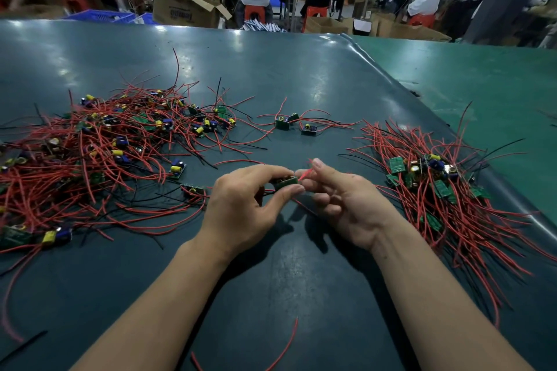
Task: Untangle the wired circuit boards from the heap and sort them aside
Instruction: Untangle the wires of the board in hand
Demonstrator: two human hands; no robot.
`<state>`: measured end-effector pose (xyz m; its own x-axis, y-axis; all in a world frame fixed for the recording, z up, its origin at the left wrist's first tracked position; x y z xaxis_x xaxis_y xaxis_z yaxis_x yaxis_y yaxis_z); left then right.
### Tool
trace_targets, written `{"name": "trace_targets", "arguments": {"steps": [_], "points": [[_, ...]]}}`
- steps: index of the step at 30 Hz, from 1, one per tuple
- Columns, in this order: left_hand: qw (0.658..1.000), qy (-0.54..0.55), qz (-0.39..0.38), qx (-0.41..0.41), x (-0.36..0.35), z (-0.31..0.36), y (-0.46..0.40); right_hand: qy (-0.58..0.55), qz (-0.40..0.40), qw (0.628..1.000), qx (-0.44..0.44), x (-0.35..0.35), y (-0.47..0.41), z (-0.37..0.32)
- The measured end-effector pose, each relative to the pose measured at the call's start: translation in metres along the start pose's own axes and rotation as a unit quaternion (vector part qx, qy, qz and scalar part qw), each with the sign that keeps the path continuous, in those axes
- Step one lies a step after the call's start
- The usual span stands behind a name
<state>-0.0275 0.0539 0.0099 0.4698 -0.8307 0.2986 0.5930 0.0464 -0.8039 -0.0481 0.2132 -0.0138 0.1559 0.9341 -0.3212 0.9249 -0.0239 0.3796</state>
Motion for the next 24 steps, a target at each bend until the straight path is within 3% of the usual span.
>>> {"name": "trace_targets", "arguments": {"steps": [7,12,15,24], "points": [[1.0,0.0,-0.029,-0.009,-0.002,0.001,0.0,0.008,-0.019,0.998,0.064,-0.005,0.002,-0.001],[1.0,-0.002,-0.013,0.013,-0.002,-0.002,-0.002,0.006,0.081,0.985,0.152,-0.004,0.001,-0.003],[1.0,0.004,-0.009,0.017,-0.002,-0.001,-0.001,-0.052,0.151,0.971,0.178,0.003,-0.003,-0.008],[1.0,-0.009,-0.009,0.002,0.001,-0.002,-0.004,-0.057,0.359,0.877,0.313,0.033,-0.003,-0.022]]}}
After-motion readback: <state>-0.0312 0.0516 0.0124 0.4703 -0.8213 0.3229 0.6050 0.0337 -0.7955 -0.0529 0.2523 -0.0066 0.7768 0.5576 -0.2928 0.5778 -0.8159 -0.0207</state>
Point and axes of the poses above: each hand's wrist, its own y-axis away from the middle knuckle, its own x-axis out of the back of the hand, z = x × y, the point moved 4 cm from there along -y, towards the middle knuckle, and after that the axes turned 13 degrees about z, right-handed, at the moved point
